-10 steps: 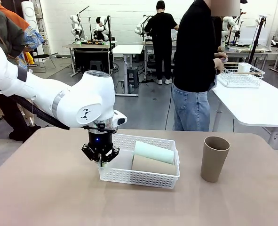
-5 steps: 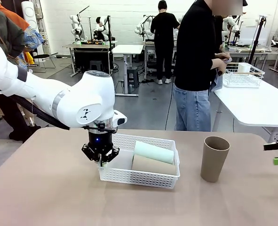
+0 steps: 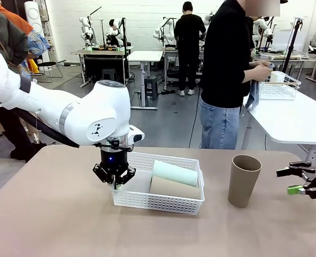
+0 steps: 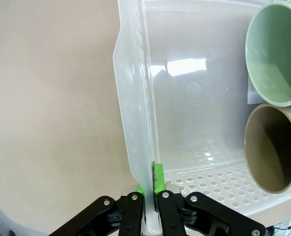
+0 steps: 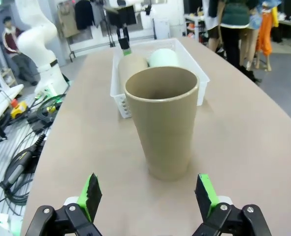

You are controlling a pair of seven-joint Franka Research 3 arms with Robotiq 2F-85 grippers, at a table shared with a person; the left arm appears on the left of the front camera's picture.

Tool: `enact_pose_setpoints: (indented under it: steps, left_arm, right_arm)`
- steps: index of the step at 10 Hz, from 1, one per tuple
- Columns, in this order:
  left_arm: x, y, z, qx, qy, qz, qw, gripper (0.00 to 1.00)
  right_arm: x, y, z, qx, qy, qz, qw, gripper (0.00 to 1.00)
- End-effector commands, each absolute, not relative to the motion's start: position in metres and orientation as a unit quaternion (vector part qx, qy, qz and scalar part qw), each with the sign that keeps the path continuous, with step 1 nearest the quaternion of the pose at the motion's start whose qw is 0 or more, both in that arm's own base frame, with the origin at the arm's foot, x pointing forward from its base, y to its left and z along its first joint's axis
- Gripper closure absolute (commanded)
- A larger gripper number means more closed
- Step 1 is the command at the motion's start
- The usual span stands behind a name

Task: Clean and organize the cups into the basket.
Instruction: Pick up the Reusable plastic cup from the right side of the table and stack it inside the Organizing basket in the center of the table.

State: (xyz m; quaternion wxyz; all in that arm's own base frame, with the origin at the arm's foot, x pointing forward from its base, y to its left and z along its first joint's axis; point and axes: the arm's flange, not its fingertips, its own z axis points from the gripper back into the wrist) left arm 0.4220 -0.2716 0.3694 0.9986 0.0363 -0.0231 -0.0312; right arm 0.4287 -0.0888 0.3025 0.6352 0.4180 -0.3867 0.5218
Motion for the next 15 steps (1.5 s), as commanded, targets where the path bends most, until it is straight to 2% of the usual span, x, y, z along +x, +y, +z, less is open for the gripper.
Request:
enact_pose_setpoints:
  steps: [1, 4, 10, 15]
  left_arm:
    - [0.42, -0.272, 0.37, 0.038, -0.024, -0.032, 0.998, 1.0]
    - [0.42, -0.272, 0.37, 0.038, -0.024, -0.032, 0.998, 1.0]
    - [0.42, -0.272, 0.37, 0.038, -0.024, -0.032, 0.998, 1.0]
    - [0.42, -0.272, 0.37, 0.038, -0.024, -0.032, 0.998, 1.0]
  right_arm:
    - [0.44, -0.07, 0.293, 0.417, -0.39, 0.534, 0.624, 0.0]
    - [0.45, -0.051, 0.287, 0.417, -0.386, 0.543, 0.619, 0.0]
    - [0.44, -0.058, 0.294, 0.428, -0.371, 0.541, 0.622, 0.0]
    - [0.466, -0.04, 0.29, 0.425, -0.366, 0.571, 0.6, 0.0]
